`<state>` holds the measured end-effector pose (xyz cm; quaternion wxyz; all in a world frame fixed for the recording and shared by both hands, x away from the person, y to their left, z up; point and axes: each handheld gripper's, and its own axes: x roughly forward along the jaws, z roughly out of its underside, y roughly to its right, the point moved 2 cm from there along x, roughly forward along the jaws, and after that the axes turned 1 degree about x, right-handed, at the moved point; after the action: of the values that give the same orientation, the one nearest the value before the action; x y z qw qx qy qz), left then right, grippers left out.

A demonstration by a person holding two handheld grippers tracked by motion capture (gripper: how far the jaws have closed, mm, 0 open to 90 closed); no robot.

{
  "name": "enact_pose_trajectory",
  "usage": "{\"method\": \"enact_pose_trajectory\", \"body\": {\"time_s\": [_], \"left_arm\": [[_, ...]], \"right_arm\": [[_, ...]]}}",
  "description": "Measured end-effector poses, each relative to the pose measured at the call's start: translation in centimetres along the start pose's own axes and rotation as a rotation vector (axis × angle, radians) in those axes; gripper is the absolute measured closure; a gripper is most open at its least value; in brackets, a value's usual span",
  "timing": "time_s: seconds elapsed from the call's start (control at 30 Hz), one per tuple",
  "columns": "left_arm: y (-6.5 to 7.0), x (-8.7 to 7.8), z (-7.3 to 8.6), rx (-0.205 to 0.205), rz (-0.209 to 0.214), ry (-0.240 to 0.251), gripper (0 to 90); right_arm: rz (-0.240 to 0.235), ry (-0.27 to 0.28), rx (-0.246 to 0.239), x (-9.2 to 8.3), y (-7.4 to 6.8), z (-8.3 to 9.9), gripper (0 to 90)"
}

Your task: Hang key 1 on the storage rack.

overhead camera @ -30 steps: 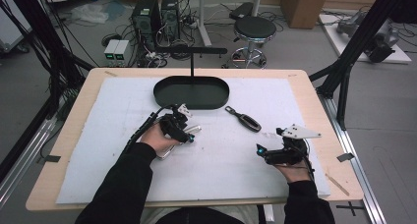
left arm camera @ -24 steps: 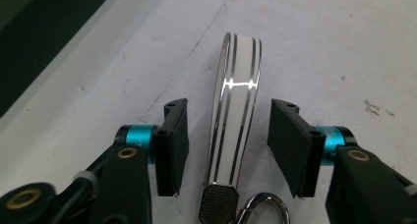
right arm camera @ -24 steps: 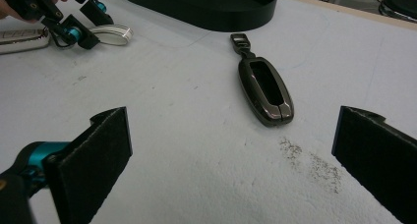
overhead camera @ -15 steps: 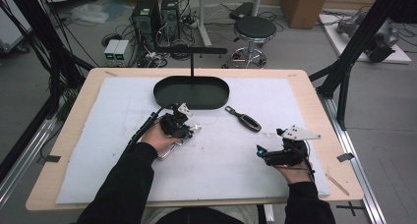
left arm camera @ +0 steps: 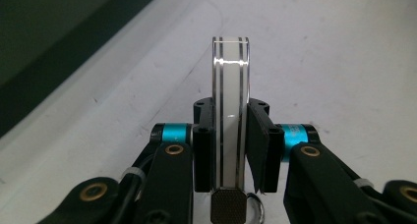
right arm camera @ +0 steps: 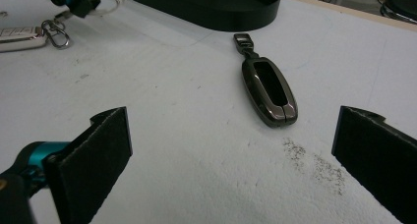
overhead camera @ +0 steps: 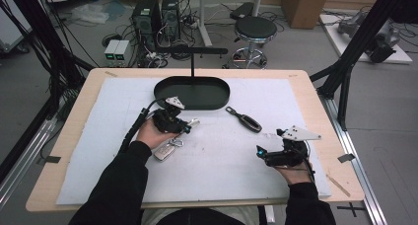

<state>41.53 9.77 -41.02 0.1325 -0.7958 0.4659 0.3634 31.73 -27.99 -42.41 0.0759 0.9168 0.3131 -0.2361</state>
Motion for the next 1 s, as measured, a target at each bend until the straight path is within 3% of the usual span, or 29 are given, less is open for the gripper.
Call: {"method": "enact_pose_trajectory", "body": {"time_s": [0.07,0.17,0.33,0.63,0.73,0.87,1.0], "left_arm": [[0.0,-0.5,-0.1,0.004,0.001,0.016,74.5],[0.0,-2.8,-0.8,0.003,-0.02,0.099,74.5],[-0.4,-5.2,-1.6,-0.009,-0.039,0.167,74.8],[-1.3,-8.2,-2.8,0.008,-0.092,0.203,74.9],[-1.7,-9.1,-3.2,-0.009,-0.092,0.228,74.9],[-2.2,-9.9,-4.1,0.003,-0.113,0.228,74.9],[-2.4,-10.7,-5.1,0.019,-0.13,0.259,74.9]], "right_arm": [[0.001,0.006,-0.007,0.1,-0.1,-0.1,0.8],[0.0,0.011,-0.009,0.1,-0.2,-0.2,0.8],[0.003,0.015,-0.017,0.1,-0.3,-0.2,0.8],[0.002,0.013,-0.009,0.2,-0.1,-0.1,0.8],[0.0,0.011,-0.01,0.3,-0.1,-0.1,0.8],[-0.003,0.019,-0.004,0.3,0.0,-0.1,0.8],[-0.012,0.02,-0.003,0.5,0.1,-0.2,0.8]]}}
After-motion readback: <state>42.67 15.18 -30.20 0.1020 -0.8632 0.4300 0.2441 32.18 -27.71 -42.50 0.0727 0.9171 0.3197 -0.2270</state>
